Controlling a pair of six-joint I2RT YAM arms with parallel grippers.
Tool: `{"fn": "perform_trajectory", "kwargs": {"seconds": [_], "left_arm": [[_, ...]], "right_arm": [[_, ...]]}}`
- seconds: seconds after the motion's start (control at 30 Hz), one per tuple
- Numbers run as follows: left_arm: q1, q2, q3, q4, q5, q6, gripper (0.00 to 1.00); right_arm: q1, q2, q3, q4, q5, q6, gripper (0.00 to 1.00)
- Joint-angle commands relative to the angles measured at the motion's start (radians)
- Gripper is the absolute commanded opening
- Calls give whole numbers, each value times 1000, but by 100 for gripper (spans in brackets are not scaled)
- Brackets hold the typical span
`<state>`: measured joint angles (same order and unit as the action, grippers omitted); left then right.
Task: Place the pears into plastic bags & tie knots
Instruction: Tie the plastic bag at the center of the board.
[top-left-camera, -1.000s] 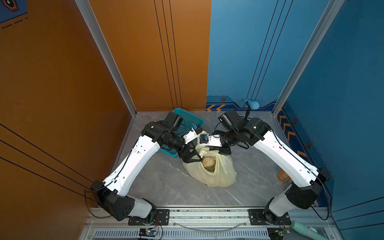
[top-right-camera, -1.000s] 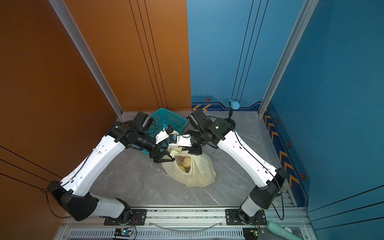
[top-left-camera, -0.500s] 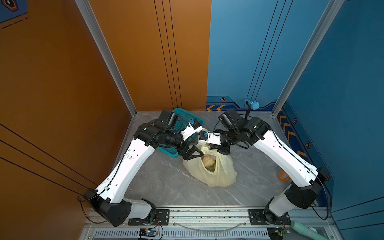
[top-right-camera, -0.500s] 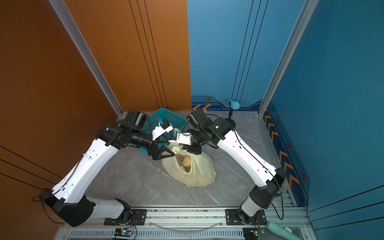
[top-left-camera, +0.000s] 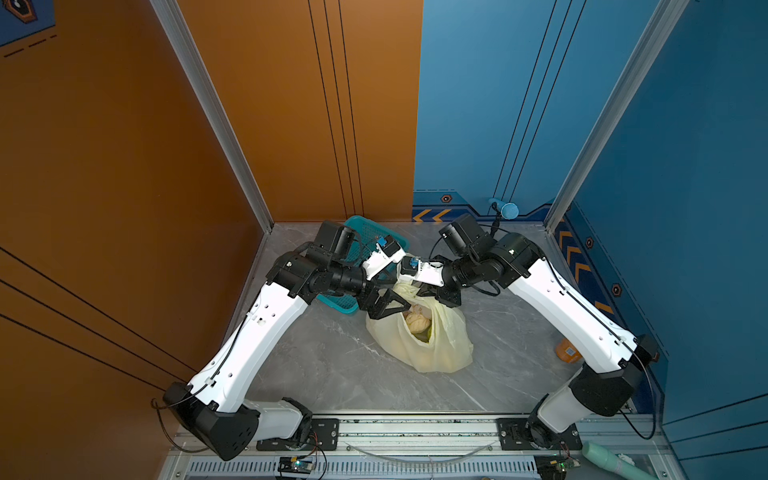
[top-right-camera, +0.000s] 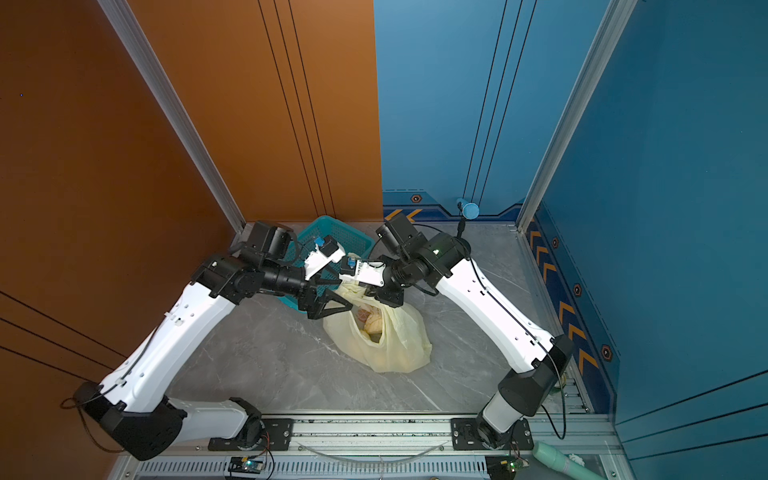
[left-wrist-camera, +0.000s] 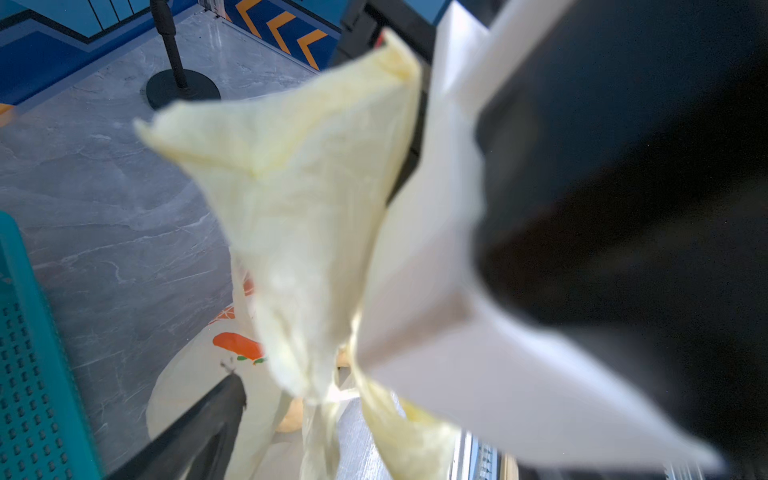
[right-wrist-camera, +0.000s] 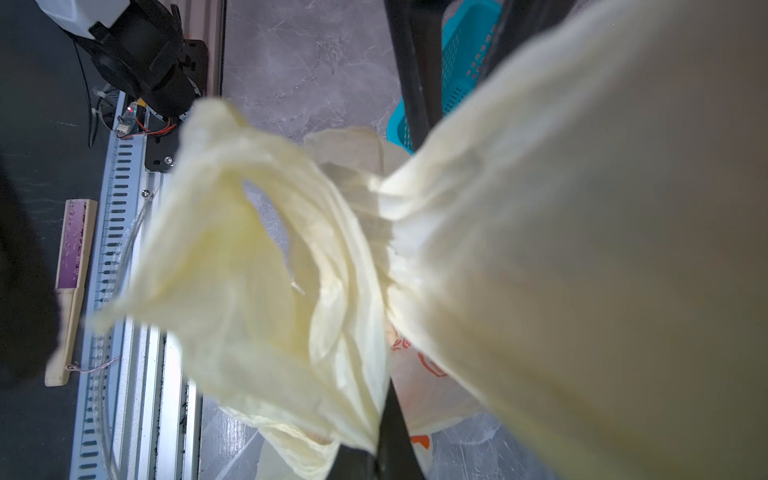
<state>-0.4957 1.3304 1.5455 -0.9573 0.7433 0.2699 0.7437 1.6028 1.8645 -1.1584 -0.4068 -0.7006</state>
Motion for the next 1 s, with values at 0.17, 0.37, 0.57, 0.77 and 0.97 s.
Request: {"fn": "perform_trajectory", "kwargs": {"seconds": [0.17, 0.37, 0.57, 0.77, 0.97], "left_arm": [[4, 40, -17, 73, 46, -20, 62], [32, 58, -28, 77, 106, -4, 27], [46, 56, -30, 98, 155, 1, 16], [48, 61, -27, 98, 156, 2, 12], [49, 76, -18, 98, 161, 6, 11]], "right_arm": [[22, -14, -1, 39, -41, 20, 0], [7, -76, -61, 122, -12, 85, 4], [-35, -191, -171, 278, -12, 306, 55], [-66, -270, -238, 573, 13, 830, 79], [-52, -182, -160, 621, -24, 1120, 75]]}}
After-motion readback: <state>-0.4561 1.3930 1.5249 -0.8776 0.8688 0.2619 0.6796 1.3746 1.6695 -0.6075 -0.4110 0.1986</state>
